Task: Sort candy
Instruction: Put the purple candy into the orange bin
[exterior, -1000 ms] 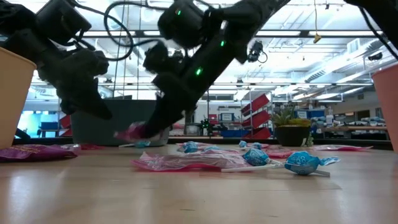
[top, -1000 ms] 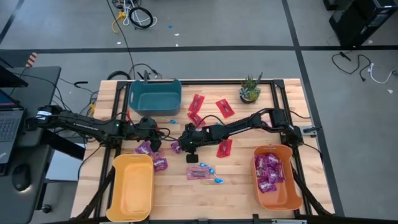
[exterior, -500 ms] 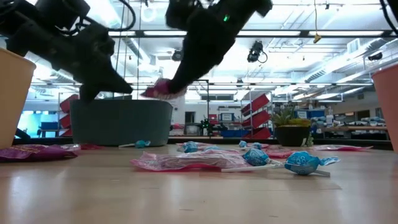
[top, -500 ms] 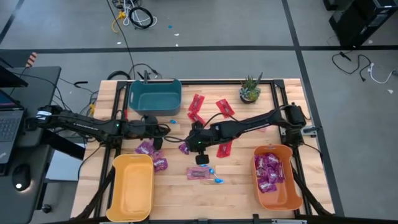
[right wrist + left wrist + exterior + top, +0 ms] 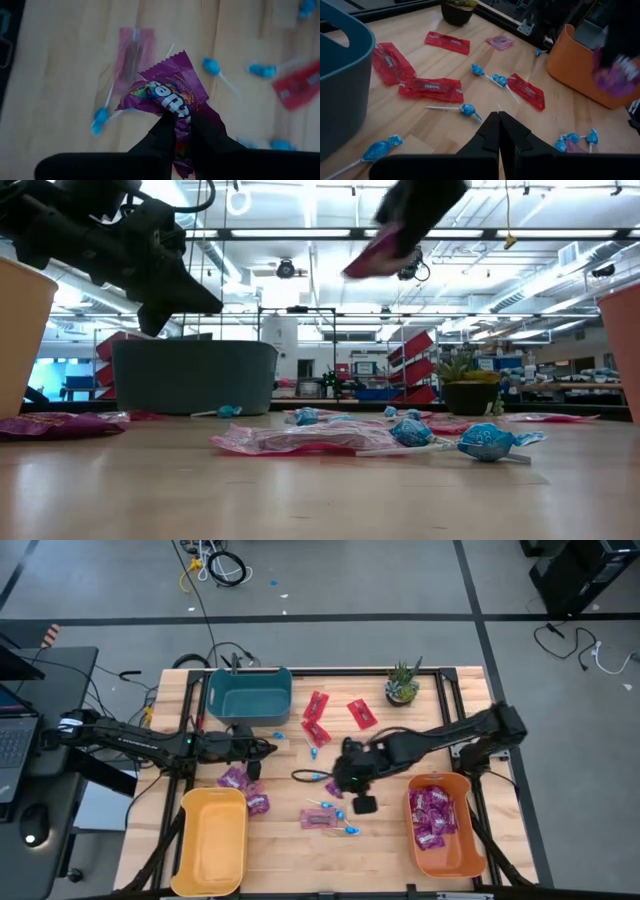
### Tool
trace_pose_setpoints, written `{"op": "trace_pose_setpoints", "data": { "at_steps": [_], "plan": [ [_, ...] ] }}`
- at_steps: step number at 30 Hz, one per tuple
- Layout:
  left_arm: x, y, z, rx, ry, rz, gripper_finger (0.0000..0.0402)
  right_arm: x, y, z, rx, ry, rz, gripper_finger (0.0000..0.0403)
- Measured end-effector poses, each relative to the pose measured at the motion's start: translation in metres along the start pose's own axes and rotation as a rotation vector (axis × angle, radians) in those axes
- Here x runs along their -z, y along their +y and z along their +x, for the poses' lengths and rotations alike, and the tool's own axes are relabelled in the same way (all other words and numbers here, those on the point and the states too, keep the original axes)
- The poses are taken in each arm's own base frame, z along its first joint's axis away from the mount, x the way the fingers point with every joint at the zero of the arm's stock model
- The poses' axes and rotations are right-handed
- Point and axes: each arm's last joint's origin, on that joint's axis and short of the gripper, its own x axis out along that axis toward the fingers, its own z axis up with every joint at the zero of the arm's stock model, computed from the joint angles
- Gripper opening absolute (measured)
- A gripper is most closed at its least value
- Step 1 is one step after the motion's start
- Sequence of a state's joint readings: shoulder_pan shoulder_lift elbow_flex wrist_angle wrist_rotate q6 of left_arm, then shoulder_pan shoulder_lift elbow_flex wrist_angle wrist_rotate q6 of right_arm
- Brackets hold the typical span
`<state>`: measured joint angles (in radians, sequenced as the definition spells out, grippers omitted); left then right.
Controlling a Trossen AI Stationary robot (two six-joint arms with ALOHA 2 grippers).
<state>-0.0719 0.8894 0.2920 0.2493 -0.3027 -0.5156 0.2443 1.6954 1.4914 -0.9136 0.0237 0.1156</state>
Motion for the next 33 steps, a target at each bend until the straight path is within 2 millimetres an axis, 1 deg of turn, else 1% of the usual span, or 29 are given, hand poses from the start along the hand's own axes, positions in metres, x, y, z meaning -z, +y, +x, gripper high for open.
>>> {"op": "trace_pose_setpoints", "data": {
  "at_steps": [3, 6, 9, 12, 14, 17, 21, 26, 33],
  "plan": [
    [0.000, 0.000, 0.000, 0.000, -0.001, 0.017, 0.0001, 0.013, 0.012, -0.026, 0.025, 0.006, 0.034, 0.0039],
    [0.000, 0.000, 0.000, 0.000, -0.001, 0.017, 0.0001, 0.030, 0.023, -0.050, 0.045, -0.021, 0.089, 0.0039],
    [0.000, 0.000, 0.000, 0.000, -0.002, 0.024, 0.0001, 0.053, 0.032, -0.070, 0.081, -0.069, 0.153, 0.0038],
    [0.000, 0.000, 0.000, -0.001, -0.003, 0.040, 0.0001, 0.080, 0.038, -0.083, 0.124, -0.122, 0.255, 0.0038],
    [-0.001, 0.000, 0.000, 0.001, -0.008, 0.038, 0.0001, 0.098, 0.040, -0.087, 0.129, -0.140, 0.336, 0.0038],
    [-0.002, -0.001, 0.000, 0.006, -0.019, 0.035, 0.0001, 0.122, 0.044, -0.087, 0.102, -0.140, 0.433, 0.0038],
    [-0.002, -0.001, 0.000, 0.006, -0.019, 0.035, 0.0001, 0.150, 0.052, -0.085, 0.063, -0.121, 0.457, 0.0038],
    [-0.002, -0.001, 0.000, 0.006, -0.019, 0.035, 0.0001, 0.176, 0.061, -0.088, 0.033, -0.051, 0.433, 0.0038],
    [-0.002, 0.000, 0.000, -0.012, -0.030, 0.034, 0.0001, 0.201, 0.069, -0.098, 0.024, 0.092, 0.473, 0.0038]
  ]
}}
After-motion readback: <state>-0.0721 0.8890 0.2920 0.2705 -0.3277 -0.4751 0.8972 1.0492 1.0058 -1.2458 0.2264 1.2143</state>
